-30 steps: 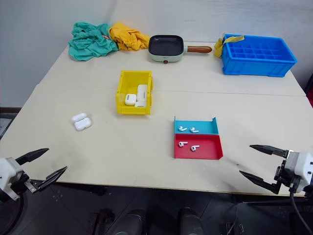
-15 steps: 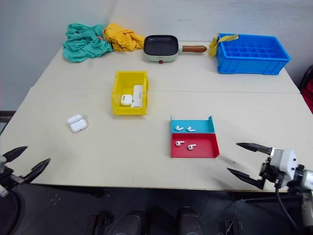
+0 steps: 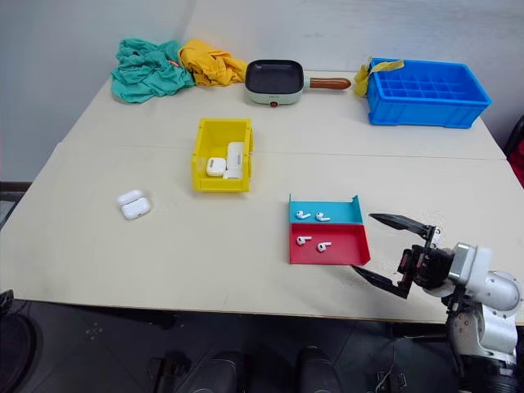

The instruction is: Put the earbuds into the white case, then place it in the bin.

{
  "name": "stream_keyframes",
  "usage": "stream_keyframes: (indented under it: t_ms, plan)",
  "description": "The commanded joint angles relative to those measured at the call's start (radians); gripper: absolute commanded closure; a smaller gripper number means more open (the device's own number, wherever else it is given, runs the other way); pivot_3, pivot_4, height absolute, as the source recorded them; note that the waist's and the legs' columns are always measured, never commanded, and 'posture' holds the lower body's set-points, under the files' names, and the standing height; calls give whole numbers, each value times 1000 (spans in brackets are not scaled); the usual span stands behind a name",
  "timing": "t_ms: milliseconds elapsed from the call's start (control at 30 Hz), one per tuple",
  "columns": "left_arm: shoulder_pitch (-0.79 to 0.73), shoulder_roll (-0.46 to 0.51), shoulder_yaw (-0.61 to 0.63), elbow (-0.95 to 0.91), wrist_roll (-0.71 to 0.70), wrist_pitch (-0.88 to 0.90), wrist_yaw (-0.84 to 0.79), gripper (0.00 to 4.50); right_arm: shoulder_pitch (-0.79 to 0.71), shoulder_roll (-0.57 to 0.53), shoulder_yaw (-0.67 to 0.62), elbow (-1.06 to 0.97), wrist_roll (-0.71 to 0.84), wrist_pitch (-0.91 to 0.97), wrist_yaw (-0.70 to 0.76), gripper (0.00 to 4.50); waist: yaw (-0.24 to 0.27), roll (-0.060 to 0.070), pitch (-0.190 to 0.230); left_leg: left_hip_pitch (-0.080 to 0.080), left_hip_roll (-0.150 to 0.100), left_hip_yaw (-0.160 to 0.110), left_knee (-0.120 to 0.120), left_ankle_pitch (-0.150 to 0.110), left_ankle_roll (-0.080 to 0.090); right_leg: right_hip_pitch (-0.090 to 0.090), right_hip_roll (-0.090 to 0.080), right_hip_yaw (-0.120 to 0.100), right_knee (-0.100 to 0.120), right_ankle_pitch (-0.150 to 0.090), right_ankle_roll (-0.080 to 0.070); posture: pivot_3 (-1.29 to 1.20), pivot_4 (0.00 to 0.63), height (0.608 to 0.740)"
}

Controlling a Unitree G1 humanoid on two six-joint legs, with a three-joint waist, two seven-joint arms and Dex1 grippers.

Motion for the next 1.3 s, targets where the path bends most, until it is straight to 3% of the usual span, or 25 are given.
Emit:
stream_keyframes:
  t_ms: [33,133,267,367,467,767,1300]
  plan:
    - [-78,30,-14,-170,-107,195,127,28,-8,-2,-4,36,3,-25,27,0,4,0,0,0,0,0,0,0,0,0,0,0,0,0,0,0,150,740]
    - [-267,-5,-64,-285,-202,393,336,28,-21,-5,3,103,-9,-38,58,0,9,0,0,0,0,0,1,0,0,0,0,0,2,0,0,0,150,740]
    - [-536,-75,-206,-404,-200,581,551,28,-19,-19,8,171,-10,-50,113,0,8,0,0,0,-2,-1,5,0,0,-2,0,0,11,0,0,0,150,740]
    - [-728,-185,-349,-385,-48,679,734,28,-3,-29,-2,196,-7,-64,126,0,7,1,-1,0,-3,-1,5,0,0,-3,0,-1,13,0,0,0,150,740]
    - [-814,-252,-398,-321,65,677,804,28,19,-34,-6,181,-2,-68,119,0,-7,1,-1,0,-3,0,5,0,-1,-3,2,0,14,0,0,0,150,740]
    - [-932,-412,-482,-131,297,502,867,28,95,-36,-23,87,2,-66,54,0,-1,1,-1,0,-3,-1,6,1,-3,-3,2,0,13,0,1,0,150,740]
    - [-1017,-445,-536,195,423,274,765,28,168,-27,-25,-12,-7,-47,-26,0,12,0,0,0,-3,-1,6,1,-3,-4,1,-1,13,0,1,0,150,740]
